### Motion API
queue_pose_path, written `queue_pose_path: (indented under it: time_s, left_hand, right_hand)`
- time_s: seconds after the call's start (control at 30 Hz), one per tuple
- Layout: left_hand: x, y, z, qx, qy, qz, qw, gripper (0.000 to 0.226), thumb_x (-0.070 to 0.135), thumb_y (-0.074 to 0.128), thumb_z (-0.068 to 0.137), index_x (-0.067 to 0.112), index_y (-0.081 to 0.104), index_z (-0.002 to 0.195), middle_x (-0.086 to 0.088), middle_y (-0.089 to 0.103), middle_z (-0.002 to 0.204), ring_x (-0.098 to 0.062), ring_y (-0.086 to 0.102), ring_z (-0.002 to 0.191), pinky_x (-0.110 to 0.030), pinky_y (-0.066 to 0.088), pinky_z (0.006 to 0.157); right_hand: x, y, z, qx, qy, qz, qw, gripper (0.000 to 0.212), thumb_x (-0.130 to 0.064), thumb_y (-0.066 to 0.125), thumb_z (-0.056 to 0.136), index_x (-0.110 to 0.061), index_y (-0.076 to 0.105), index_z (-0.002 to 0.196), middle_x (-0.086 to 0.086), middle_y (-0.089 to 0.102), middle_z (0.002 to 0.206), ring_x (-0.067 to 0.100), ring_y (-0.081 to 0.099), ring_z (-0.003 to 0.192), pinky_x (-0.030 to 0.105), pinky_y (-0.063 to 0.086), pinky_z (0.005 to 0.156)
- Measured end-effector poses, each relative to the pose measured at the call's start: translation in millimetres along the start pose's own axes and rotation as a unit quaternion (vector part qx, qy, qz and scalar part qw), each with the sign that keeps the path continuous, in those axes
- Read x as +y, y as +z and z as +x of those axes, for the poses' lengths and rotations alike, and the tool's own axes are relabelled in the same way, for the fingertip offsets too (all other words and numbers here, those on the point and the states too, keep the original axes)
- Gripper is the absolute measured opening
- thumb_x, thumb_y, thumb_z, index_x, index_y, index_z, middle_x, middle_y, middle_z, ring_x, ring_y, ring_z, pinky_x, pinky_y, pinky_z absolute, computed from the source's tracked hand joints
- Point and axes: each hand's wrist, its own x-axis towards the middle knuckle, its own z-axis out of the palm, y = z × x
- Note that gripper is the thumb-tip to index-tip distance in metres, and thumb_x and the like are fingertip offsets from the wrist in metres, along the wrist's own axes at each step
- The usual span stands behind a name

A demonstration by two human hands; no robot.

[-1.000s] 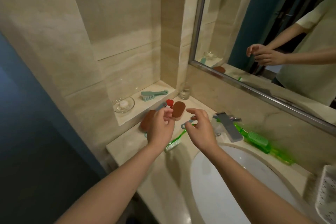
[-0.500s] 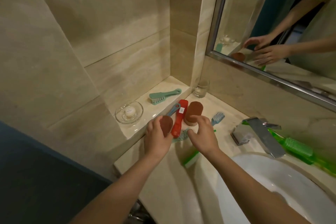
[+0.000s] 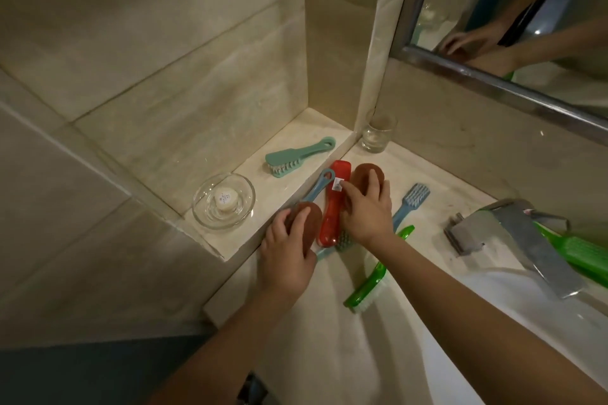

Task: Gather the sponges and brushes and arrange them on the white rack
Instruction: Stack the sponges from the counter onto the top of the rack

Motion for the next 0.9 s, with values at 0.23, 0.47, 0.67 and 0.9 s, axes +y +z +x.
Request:
queue_pose_path:
  time_s: [0.23, 0.47, 0.67, 0.9]
  left_hand:
    - [3, -6, -2, -0.008, 0.007, -0.009, 1.000, 0.081, 0.028, 0.067, 0.080, 0.037, 0.023, 0.148, 0.002, 0.026, 0.148, -0.020, 0.033, 0.135, -0.041, 0.040, 0.107]
    - [13, -12, -1, 0.033, -0.032, -0.072, 0.996, 0.074, 0.029, 0.066, 0.080, 0.038, 0.029, 0.144, 0.002, 0.032, 0.143, -0.023, 0.039, 0.128, -0.045, 0.043, 0.103]
    - [52, -25, -1, 0.090, -0.004, -0.227, 0.970, 0.061, 0.051, 0.047, 0.082, 0.038, 0.033, 0.140, 0.006, 0.033, 0.139, -0.015, 0.045, 0.122, -0.013, 0.041, 0.086]
    - [136, -47, -14, 0.101, 0.013, -0.368, 0.924, 0.046, 0.035, 0.054, 0.091, 0.036, 0.041, 0.135, 0.008, 0.042, 0.137, 0.004, 0.040, 0.115, -0.023, 0.036, 0.098]
  right_hand:
    - [5, 9, 11, -0.002, 0.017, 0.039, 0.999, 0.038, -0.035, 0.049, 0.096, -0.035, 0.046, 0.134, 0.002, -0.005, 0.164, 0.044, 0.000, 0.147, 0.056, 0.024, 0.114]
    - [4, -12, -7, 0.123, 0.020, 0.153, 0.980, 0.017, -0.029, 0.051, 0.095, -0.029, 0.060, 0.109, 0.005, 0.014, 0.160, 0.037, 0.019, 0.143, 0.048, 0.032, 0.109]
    - [3, -42, -47, 0.166, -0.014, 0.260, 0.951, 0.016, -0.023, 0.058, 0.094, -0.027, 0.063, 0.108, 0.005, 0.026, 0.154, 0.025, 0.023, 0.144, 0.042, 0.030, 0.115]
    - [17, -103, -110, 0.198, -0.040, 0.372, 0.906, 0.043, -0.020, 0.056, 0.094, -0.025, 0.049, 0.136, 0.002, 0.028, 0.149, 0.006, 0.027, 0.136, 0.022, 0.025, 0.112]
